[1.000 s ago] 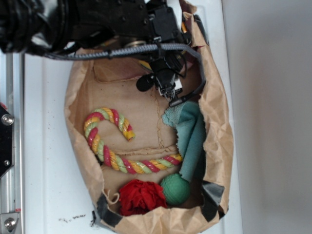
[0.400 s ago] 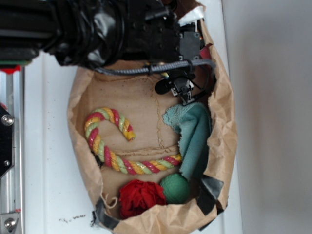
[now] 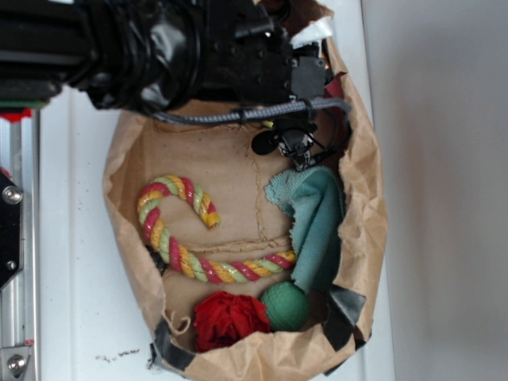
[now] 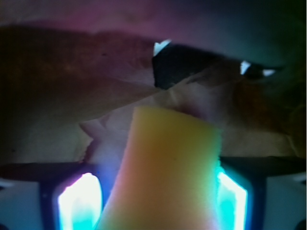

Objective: Grab the green sponge.

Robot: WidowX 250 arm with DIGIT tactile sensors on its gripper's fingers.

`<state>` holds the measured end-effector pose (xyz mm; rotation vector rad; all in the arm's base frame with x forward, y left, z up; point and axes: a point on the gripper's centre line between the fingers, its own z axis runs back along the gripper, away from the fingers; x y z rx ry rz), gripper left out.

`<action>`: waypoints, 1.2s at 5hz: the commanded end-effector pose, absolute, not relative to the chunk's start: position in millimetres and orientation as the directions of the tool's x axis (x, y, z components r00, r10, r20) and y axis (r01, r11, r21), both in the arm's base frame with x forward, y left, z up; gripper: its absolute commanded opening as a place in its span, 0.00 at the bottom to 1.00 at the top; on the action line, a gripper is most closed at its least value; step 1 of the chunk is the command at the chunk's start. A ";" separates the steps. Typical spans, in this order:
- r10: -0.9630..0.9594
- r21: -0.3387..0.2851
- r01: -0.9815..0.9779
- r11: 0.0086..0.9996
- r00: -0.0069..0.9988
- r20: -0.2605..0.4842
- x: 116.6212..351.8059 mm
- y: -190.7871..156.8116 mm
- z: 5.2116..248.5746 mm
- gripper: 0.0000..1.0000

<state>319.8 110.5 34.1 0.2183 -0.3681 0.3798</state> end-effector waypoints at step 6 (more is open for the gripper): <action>0.101 0.065 -0.130 0.989 0.936 0.338 258.5 89.0 201.1 0.00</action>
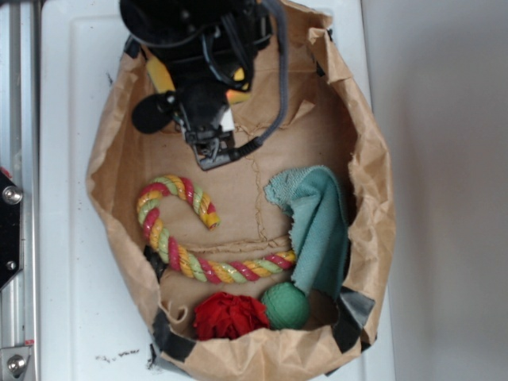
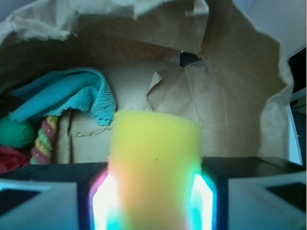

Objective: Grab the green sponge.

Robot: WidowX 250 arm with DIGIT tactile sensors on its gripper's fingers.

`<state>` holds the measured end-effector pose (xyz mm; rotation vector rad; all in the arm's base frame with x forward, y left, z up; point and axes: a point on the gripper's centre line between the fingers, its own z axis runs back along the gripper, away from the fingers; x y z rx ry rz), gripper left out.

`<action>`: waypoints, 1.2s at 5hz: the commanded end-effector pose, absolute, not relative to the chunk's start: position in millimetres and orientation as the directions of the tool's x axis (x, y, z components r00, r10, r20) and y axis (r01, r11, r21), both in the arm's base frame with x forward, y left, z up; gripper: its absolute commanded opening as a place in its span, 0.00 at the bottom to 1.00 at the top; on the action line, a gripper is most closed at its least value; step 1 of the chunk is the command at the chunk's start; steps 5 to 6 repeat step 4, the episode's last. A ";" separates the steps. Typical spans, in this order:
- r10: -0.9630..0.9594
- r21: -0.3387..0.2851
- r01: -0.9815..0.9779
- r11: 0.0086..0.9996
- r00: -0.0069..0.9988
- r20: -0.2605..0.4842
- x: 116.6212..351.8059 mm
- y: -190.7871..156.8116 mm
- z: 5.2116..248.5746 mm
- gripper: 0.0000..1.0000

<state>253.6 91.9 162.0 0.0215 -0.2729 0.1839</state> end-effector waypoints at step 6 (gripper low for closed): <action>-0.070 0.177 0.012 0.984 0.943 0.325 262.1 37.4 195.5 0.00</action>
